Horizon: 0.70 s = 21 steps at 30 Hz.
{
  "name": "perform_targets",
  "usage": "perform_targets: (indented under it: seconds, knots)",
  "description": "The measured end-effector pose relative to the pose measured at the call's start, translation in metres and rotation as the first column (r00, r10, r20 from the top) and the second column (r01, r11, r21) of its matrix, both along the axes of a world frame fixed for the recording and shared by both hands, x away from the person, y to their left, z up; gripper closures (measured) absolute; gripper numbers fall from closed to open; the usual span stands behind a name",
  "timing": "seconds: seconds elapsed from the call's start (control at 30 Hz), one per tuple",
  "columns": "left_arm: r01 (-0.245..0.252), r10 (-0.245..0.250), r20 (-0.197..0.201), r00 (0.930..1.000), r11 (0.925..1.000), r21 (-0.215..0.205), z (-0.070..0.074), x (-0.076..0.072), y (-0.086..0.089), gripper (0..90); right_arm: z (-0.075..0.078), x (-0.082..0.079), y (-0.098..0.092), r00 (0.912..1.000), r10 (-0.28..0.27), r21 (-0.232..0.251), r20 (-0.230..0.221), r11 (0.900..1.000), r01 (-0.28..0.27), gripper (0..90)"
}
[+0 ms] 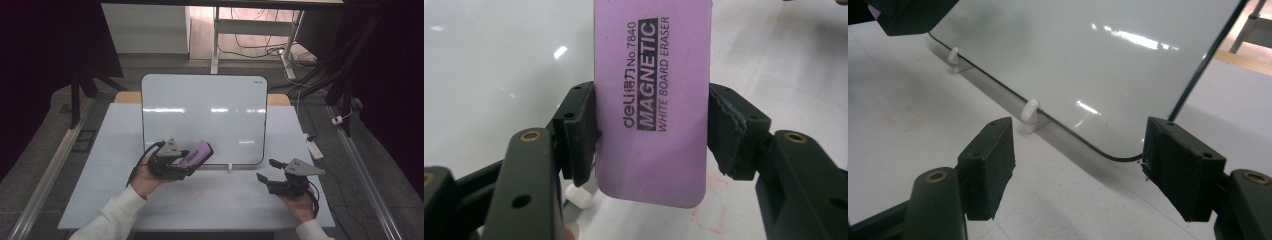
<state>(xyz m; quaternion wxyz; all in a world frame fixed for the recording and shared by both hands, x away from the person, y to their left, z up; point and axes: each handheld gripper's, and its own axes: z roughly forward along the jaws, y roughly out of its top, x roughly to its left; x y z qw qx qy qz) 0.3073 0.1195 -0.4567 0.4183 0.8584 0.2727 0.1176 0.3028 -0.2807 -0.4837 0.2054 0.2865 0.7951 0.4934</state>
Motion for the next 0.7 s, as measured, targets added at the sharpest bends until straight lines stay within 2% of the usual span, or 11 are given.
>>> perform_targets:
  seconds: [0.1,0.27,0.4,0.5,0.63,0.7]
  knots:
    - [0.014,-0.014,-0.015,0.9998,0.9999,0.000,-0.002,0.000,-0.001,41.5,0.000,-0.001,0.003,0.9998,0.015,-0.001,-0.010,1.000,-0.015,29.0]
    - [0.069,-0.069,-0.045,0.9966,0.9976,-0.010,-0.003,0.000,-0.002,41.5,0.002,-0.002,0.010,0.9983,0.055,-0.011,-0.019,0.998,-0.055,29.0]
    - [0.079,-0.080,-0.054,0.9953,0.9968,-0.007,-0.004,0.000,-0.003,41.5,0.004,-0.005,0.018,0.9962,0.087,-0.039,-0.008,0.995,-0.087,28.8]
    - [0.089,-0.090,-0.068,0.9937,0.9960,-0.012,-0.005,0.000,-0.005,41.5,0.003,-0.004,0.022,0.9940,0.108,-0.041,-0.016,0.993,-0.109,28.8]
    - [0.121,-0.122,-0.094,0.9880,0.9924,-0.023,-0.005,0.000,-0.007,41.5,0.004,-0.005,0.028,0.9902,0.138,-0.043,-0.020,0.989,-0.139,28.7]
    - [0.141,-0.144,-0.116,0.9827,0.9895,-0.031,-0.006,0.001,-0.008,41.5,0.007,-0.005,0.030,0.9871,0.159,-0.044,-0.016,0.986,-0.160,28.5]
